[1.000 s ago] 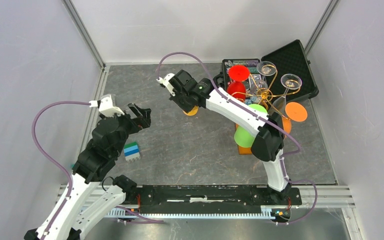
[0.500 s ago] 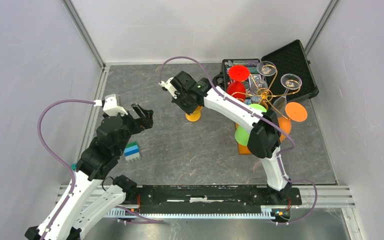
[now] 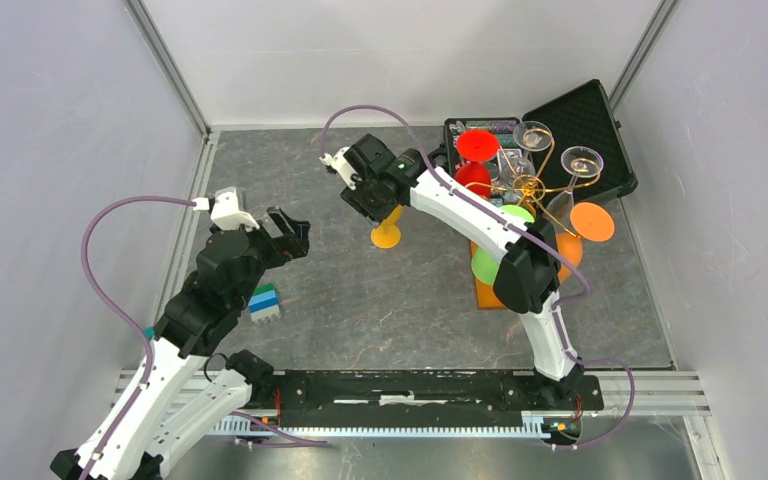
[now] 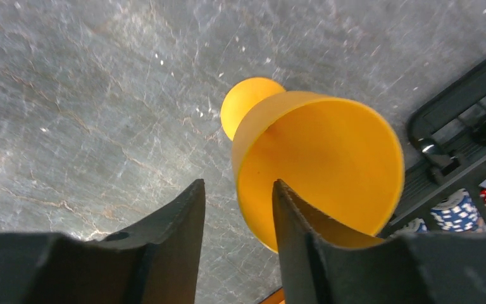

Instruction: Take the wine glass off the wine glass rack

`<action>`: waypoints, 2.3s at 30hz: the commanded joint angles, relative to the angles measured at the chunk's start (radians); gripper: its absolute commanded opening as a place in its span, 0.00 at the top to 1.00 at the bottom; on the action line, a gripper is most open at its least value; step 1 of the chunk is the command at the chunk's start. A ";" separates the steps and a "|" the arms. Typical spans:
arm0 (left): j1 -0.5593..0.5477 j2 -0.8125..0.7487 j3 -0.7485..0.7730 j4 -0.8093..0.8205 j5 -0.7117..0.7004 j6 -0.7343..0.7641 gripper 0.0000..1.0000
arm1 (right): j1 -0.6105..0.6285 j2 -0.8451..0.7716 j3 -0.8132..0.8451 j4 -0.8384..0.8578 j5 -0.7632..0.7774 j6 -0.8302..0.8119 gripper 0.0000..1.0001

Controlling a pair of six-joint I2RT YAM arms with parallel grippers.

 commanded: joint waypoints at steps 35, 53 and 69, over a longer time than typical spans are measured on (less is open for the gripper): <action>0.005 0.030 0.077 0.021 0.128 0.012 0.00 | -0.010 -1.004 -0.434 0.068 0.254 -0.148 0.24; 0.006 0.062 0.073 0.018 0.127 -0.002 0.00 | -0.011 -1.411 -0.815 0.209 -0.081 -0.634 0.23; 0.006 0.063 0.052 0.019 0.118 0.009 0.00 | -0.011 -1.497 -0.932 0.190 -0.161 -0.835 0.21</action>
